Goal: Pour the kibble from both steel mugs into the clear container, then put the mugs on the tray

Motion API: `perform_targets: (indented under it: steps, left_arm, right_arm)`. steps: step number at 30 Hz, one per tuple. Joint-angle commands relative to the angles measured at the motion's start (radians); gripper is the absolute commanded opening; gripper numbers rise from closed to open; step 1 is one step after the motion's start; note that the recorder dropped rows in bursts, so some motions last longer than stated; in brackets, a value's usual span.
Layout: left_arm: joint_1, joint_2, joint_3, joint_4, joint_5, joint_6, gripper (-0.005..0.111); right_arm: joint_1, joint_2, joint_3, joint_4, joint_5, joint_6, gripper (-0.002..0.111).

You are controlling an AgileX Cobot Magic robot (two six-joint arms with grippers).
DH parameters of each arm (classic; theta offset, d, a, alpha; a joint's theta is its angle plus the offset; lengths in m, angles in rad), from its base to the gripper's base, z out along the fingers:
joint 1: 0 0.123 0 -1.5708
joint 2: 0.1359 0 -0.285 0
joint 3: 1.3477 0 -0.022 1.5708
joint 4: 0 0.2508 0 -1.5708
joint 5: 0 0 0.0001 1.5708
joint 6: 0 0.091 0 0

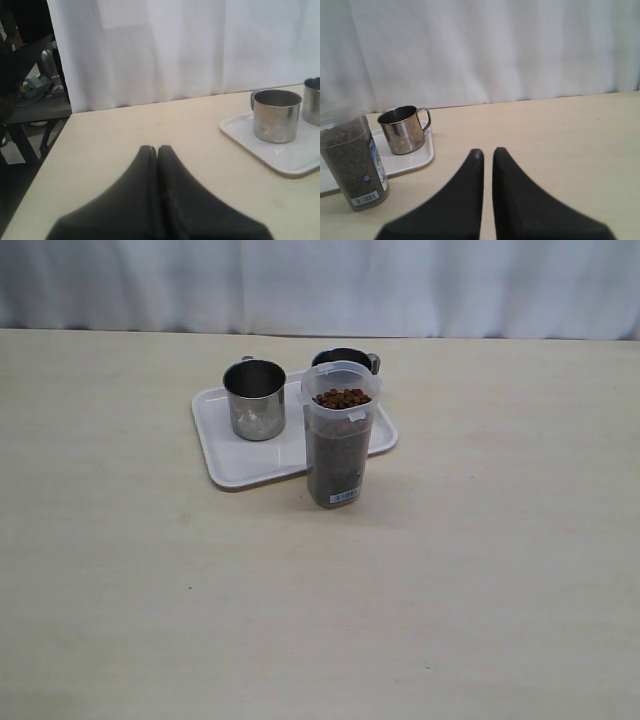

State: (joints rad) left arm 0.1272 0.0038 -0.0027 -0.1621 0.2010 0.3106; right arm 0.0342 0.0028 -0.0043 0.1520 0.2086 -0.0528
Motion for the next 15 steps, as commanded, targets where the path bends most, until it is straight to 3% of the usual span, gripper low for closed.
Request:
perform_targets:
  steps: [1, 15]
  left_arm:
    - [0.002, -0.004, 0.003, 0.142, -0.005, -0.088, 0.000]
    - [0.002, -0.004, 0.003, 0.210, -0.027, -0.234, 0.000]
  right_arm:
    - [0.003, -0.003, 0.004, 0.002, 0.000, 0.001, 0.005]
    - [0.003, -0.003, 0.004, 0.002, 0.000, 0.001, 0.005]
